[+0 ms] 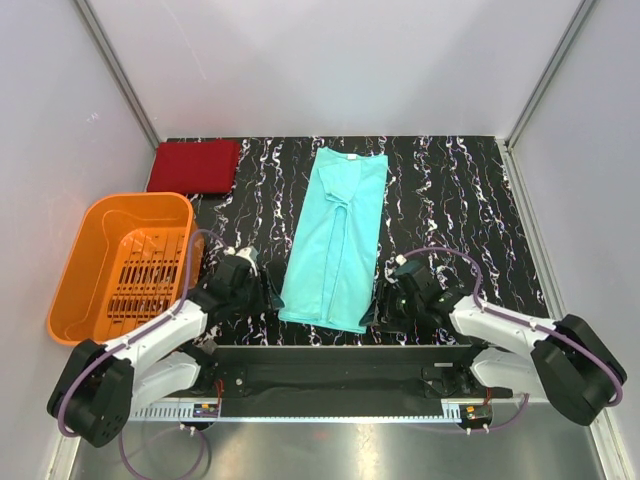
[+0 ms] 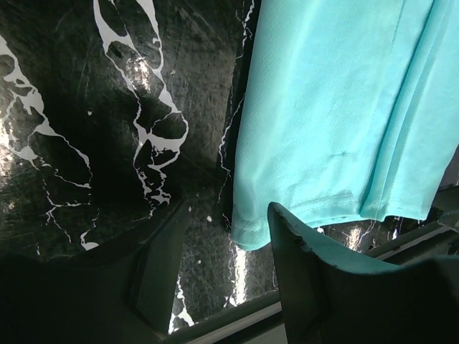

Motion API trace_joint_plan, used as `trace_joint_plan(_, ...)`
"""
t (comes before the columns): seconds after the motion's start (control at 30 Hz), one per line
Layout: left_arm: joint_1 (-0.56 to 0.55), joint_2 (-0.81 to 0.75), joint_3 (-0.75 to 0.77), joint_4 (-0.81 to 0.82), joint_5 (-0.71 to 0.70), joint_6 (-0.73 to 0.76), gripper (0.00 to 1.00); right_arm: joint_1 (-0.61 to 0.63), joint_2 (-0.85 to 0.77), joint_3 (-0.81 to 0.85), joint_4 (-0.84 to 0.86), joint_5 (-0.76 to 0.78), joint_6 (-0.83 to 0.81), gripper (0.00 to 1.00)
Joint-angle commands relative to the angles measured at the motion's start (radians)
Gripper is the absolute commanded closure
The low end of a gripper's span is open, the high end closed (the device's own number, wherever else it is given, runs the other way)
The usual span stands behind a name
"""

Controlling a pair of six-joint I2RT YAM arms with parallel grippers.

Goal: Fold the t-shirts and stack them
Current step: Fold the tshirt

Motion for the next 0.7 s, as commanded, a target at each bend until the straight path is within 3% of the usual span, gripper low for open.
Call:
trace_joint_plan(0.0,0.006,0.001,-0.031,0.113,0.020,0.014,0.46,-0.004,0.036,-0.019,0.089,-0.051,0.045,0.40)
trace_joint_plan(0.47,0.006,0.089,-0.045,0.139,0.068,0.003,0.50,-0.004,0.131,-0.051,0.160,-0.108,0.091,0.50)
trace_joint_plan(0.57,0.005,0.081,-0.059,0.131,0.062,0.006,0.58,-0.004,0.128,-0.052,0.157,-0.099,0.091,0.54)
trace_joint_plan(0.6,0.005,0.087,-0.062,0.136,0.068,0.008,0.62,-0.004,0.127,-0.051,0.154,-0.091,0.095,0.60)
trace_joint_plan(0.63,0.006,0.096,-0.069,0.141,0.077,0.008,0.75,-0.004,0.127,-0.051,0.145,-0.076,0.100,0.65)
trace_joint_plan(0.67,0.006,0.107,-0.076,0.162,0.089,0.008,0.79,-0.004,0.124,-0.051,0.143,-0.070,0.109,0.71)
